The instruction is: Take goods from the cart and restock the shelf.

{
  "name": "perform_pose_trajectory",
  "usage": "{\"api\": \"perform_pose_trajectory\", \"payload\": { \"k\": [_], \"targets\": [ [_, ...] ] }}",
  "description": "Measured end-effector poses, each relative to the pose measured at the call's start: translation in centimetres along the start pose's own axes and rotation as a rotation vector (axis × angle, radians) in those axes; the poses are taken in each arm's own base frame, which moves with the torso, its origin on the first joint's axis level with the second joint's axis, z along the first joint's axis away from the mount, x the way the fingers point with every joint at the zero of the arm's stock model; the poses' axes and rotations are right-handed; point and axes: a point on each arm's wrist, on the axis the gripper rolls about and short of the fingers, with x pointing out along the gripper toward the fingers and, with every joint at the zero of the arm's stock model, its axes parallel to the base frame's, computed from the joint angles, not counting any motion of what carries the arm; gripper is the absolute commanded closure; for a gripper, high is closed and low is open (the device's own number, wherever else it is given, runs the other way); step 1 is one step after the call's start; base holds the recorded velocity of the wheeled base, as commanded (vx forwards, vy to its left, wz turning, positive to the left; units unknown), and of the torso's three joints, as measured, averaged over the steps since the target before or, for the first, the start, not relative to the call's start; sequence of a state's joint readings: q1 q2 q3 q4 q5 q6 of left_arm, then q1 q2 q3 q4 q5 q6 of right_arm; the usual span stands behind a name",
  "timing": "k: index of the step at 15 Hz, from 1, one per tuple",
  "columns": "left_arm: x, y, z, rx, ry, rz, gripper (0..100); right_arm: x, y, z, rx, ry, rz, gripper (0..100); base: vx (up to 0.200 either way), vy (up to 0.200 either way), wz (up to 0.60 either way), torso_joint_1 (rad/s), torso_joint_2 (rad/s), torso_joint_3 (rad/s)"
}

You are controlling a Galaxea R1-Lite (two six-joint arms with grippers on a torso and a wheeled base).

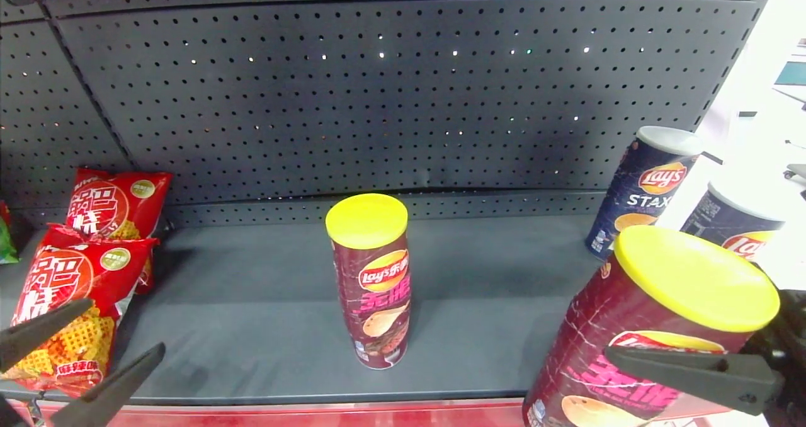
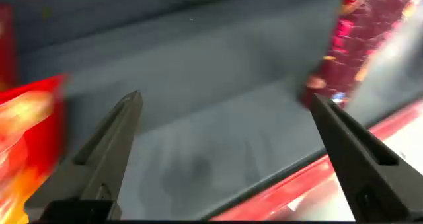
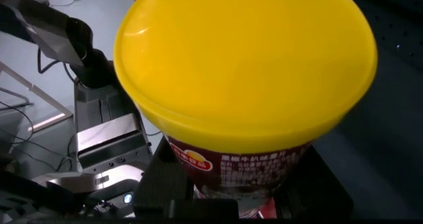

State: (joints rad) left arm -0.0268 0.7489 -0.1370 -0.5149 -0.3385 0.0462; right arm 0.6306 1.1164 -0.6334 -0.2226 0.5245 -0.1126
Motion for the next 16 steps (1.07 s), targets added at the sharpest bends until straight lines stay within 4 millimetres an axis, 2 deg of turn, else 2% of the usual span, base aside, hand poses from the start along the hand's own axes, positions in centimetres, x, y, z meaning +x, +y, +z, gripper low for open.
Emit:
{"api": "perform_pose_trajectory", "payload": {
  "k": [4,6,8,12,16],
  "targets": [
    [-4.6,-1.6,-4.7,-0.072,0.004,0.138,0,-0.1,0.0,0.6,-0.011,-0.018,-0.003,100,0.000,0.000,0.00,0.000,0.00,0.000],
    [-6.1,-2.2,-6.3,-0.068,-0.028,0.199,0,-0.2,0.0,0.8,-0.015,-0.026,-0.003,100,0.000,0.000,0.00,0.000,0.00,0.000],
    [-6.8,-2.4,-7.6,-0.080,-0.013,0.291,0,-0.2,0.0,1.0,-0.020,-0.033,-0.005,100,0.000,0.000,0.00,0.000,0.00,0.000],
    [-7.3,-2.4,-8.1,-0.100,-0.031,0.400,0,-0.2,0.0,1.3,-0.023,-0.039,-0.004,100,0.000,0.000,0.00,0.000,0.00,0.000],
    [-7.5,-2.5,-8.2,-0.079,-0.006,0.346,0,-0.2,0.0,1.7,-0.028,-0.050,-0.006,100,0.000,0.000,0.00,0.000,0.00,0.000]
  ]
}}
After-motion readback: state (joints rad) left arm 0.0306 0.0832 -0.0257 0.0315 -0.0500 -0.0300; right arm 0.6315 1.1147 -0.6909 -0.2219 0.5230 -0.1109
